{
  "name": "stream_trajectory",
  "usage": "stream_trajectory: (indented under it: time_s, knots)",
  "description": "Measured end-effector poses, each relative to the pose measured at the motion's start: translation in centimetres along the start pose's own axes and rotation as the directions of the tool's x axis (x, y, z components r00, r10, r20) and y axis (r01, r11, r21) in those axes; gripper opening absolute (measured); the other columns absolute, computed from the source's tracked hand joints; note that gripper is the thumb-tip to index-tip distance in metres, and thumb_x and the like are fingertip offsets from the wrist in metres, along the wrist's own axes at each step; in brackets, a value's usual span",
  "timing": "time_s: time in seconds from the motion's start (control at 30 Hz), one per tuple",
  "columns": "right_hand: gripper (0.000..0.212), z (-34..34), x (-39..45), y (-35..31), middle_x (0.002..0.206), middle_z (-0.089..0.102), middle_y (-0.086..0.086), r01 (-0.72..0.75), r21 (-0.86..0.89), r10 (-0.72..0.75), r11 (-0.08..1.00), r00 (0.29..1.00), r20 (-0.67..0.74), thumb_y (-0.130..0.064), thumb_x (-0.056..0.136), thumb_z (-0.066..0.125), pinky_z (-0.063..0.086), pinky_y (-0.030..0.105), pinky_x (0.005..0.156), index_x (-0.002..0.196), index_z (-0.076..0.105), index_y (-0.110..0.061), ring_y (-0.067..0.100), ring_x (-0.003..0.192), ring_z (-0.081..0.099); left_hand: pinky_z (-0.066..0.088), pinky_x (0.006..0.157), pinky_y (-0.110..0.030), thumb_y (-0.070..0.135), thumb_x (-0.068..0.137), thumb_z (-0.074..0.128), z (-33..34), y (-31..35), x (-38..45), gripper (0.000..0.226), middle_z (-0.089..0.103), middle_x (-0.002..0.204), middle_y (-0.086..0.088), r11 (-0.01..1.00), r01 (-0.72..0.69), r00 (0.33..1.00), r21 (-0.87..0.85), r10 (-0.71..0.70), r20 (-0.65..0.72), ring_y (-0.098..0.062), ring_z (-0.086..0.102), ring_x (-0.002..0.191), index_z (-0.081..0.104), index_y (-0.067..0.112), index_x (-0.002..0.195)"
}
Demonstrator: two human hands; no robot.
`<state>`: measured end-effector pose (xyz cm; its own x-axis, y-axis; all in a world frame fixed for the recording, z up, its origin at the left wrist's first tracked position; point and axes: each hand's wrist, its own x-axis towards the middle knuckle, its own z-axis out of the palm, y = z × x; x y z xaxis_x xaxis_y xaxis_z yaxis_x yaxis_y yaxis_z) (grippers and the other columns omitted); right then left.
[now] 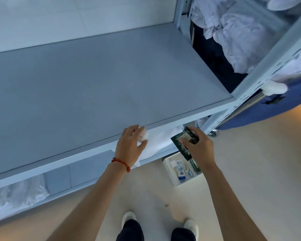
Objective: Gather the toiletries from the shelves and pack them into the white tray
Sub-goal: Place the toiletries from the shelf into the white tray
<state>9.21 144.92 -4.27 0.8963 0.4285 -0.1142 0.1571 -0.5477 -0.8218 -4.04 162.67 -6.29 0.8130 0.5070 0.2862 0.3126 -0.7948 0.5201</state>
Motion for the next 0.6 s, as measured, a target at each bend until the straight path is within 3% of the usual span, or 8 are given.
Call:
stream_trajectory:
  time_s: [0.1, 0.23, 0.37, 0.47, 0.6]
  knots:
    - [0.038, -3.5, -0.7, 3.9, 0.098, 0.066, 0.003, -0.011, -0.007, 0.011, 1.000, 1.000, -0.012, -0.019, 0.076, 0.073, 0.053, 0.037, 0.080, 0.112, 0.059, -0.020, 0.018, 0.088, 0.062, 0.053, 0.072, -0.042, 0.016, 0.068, 0.071, 2.4, 3.9, -0.9, 0.039, 0.065, 0.102, -0.018, 0.999, -0.030, 1.000, 0.025, 0.030, -0.006, -0.035, 0.061, 0.093, 0.063, 0.003, 0.104]
    - [0.040, -8.1, -0.8, 9.3, 0.103, 0.063, 0.002, -0.022, -0.021, 0.022, 1.000, 0.999, 0.039, -0.017, 0.077, 0.072, 0.048, 0.028, 0.079, 0.115, 0.057, -0.020, 0.017, 0.092, 0.059, 0.053, 0.070, -0.041, 0.007, 0.064, 0.079, 6.6, 9.0, -2.7, 0.044, 0.064, 0.104, -0.018, 1.000, 0.015, 1.000, 0.021, -0.015, 0.025, -0.033, 0.059, 0.094, 0.064, 0.004, 0.105]
    - [0.041, -11.6, -0.4, 14.8, 0.108, 0.060, 0.001, -0.035, -0.087, 0.043, 0.996, 0.995, 0.091, -0.017, 0.078, 0.069, 0.047, 0.029, 0.079, 0.117, 0.055, -0.022, 0.016, 0.093, 0.056, 0.052, 0.073, -0.043, 0.005, 0.063, 0.079, 11.5, 12.4, -4.2, 0.044, 0.064, 0.104, -0.021, 0.998, 0.059, 0.995, 0.020, -0.060, 0.075, -0.038, 0.060, 0.093, 0.064, 0.002, 0.104]
    - [0.043, -13.0, 0.1, 18.5, 0.109, 0.061, 0.002, -0.078, -0.101, 0.086, 0.992, 0.993, 0.081, -0.018, 0.078, 0.070, 0.049, 0.034, 0.081, 0.118, 0.055, -0.021, 0.017, 0.094, 0.057, 0.052, 0.073, -0.045, 0.004, 0.062, 0.080, 14.9, 14.0, -5.0, 0.043, 0.065, 0.101, -0.023, 0.997, 0.068, 0.991, 0.022, -0.070, 0.118, -0.040, 0.061, 0.091, 0.064, 0.001, 0.102]
    - [0.043, -12.2, 1.5, 23.2, 0.109, 0.060, 0.000, -0.119, -0.099, 0.128, 0.988, 0.988, 0.090, -0.018, 0.078, 0.070, 0.047, 0.027, 0.077, 0.118, 0.055, -0.021, 0.013, 0.091, 0.056, 0.053, 0.070, -0.046, 0.003, 0.059, 0.082, 19.8, 14.0, -5.3, 0.043, 0.066, 0.097, -0.024, 0.999, 0.033, 0.987, 0.031, -0.038, 0.157, -0.041, 0.062, 0.085, 0.064, 0.000, 0.099]
